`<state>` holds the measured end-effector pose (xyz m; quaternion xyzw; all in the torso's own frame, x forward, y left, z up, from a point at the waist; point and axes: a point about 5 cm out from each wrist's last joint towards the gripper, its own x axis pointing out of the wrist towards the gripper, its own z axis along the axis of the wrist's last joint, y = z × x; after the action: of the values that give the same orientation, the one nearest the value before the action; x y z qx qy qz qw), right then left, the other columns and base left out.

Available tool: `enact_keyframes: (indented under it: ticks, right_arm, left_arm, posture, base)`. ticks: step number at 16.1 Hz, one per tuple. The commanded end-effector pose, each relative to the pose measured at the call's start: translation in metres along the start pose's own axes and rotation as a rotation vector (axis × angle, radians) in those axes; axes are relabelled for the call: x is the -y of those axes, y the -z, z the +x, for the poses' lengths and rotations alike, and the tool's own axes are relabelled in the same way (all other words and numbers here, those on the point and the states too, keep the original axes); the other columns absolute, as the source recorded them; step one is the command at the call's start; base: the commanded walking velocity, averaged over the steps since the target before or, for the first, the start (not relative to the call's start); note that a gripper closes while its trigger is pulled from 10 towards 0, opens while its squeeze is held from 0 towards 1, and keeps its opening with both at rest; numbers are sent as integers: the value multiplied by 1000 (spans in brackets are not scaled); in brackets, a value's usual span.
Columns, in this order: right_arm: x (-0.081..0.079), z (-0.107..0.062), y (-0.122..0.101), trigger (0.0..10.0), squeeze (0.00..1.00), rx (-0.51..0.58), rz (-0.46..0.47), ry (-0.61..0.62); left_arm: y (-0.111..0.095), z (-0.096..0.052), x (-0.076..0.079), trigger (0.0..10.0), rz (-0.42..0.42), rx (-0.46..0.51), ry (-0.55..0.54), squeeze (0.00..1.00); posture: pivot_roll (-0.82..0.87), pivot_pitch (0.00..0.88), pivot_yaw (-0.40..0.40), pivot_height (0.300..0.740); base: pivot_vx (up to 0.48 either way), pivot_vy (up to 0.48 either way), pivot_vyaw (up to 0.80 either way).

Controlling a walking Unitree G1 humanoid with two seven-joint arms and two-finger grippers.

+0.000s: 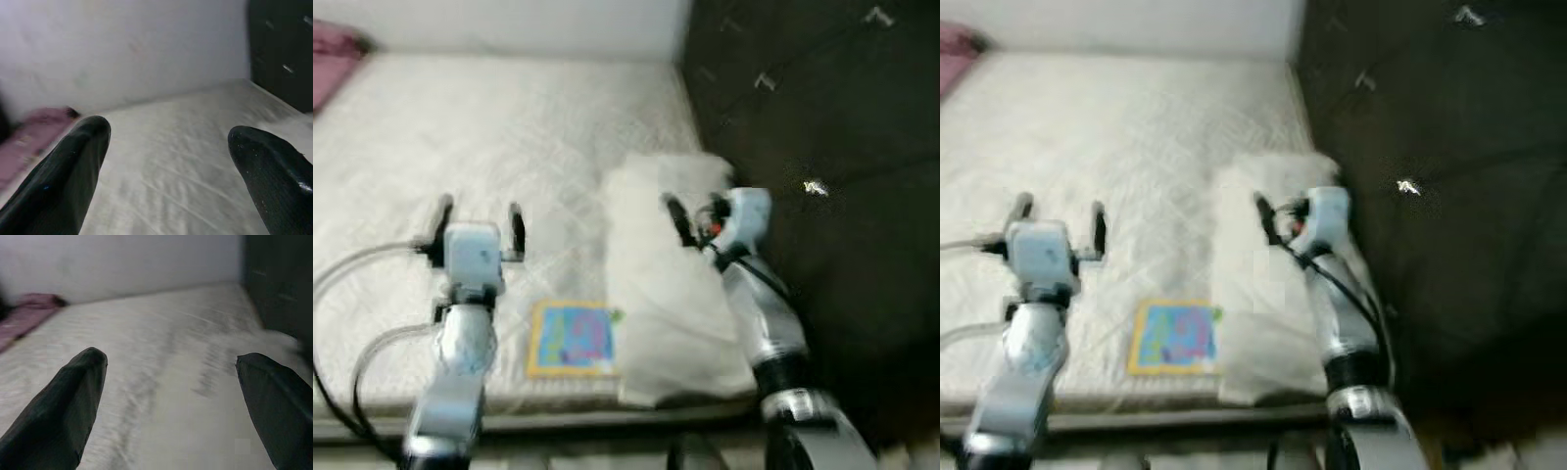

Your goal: Clean up the room

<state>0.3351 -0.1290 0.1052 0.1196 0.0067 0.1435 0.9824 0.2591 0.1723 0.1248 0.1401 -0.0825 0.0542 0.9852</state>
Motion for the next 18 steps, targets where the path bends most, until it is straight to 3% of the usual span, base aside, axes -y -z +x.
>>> enact_keyframes:
  ticks: [1, 2, 4, 6, 7, 8, 10, 14, 16, 18]
  right_arm:
    - [-20, 7, -9, 10000, 0, 38, -10, -61]
    - [-18, 3, -5, 10000, 0, 27, 9, -32]
    - [-16, 2, -3, 10000, 0, 5, 17, -10]
    - [-7, 0, 10, 10000, 0, -76, 56, 65]
    - [-8, 1, 13, 10000, 0, -97, 12, 71]
    - [-14, 4, 10, 10000, 0, -62, -70, 35]
    - [-28, 5, 4, 10000, 0, 1, -64, -22]
    - [-18, -3, 6, 10000, 0, -5, -80, 41]
    - [-21, -2, 3, 10000, 0, 10, -71, 37]
    - [-23, -3, 0, 10000, 0, 22, -91, 11]
  left_arm:
    - [9, -6, -2, 10000, -10, -33, 2, 0]
    - [14, -10, 2, 10000, -60, -65, 23, 0]
    - [18, -14, 4, 10000, -81, -109, 25, 0]
    - [28, -25, 12, 10000, -68, -189, 68, 0]
    - [32, -29, 10, 10000, -63, -193, 77, 0]
    - [36, -35, 6, 10000, -56, -182, 86, 0]
    - [42, -44, 1, 10000, -70, -161, 87, 0]
    - [15, -38, -1, 10000, -82, -34, -51, 0]
    - [12, -34, -5, 10000, -130, -49, -70, 0]
    - [12, -36, -8, 10000, -92, -34, -66, 0]
  posture:
    - [1, 0, -2, 740]
    - [-11, 0, 1, 740]
    - [-10, 0, -4, 740]
    - [15, 0, -24, 740]
    - [16, 0, -18, 740]
    - [13, 0, -9, 740]
    - [-1, 0, 12, 740]
    - [20, 0, -9, 740]
    - [21, 0, -16, 740]
    - [10, 0, -7, 740]
  base:
    - [0, 0, 0]
    - [0, 0, 0]
    - [0, 0, 0]
    - [0, 0, 0]
    - [0, 0, 0]
    - [0, 0, 0]
    - [0, 0, 0]
    - [0, 0, 0]
    - [0, 0, 0]
    - [0, 0, 0]
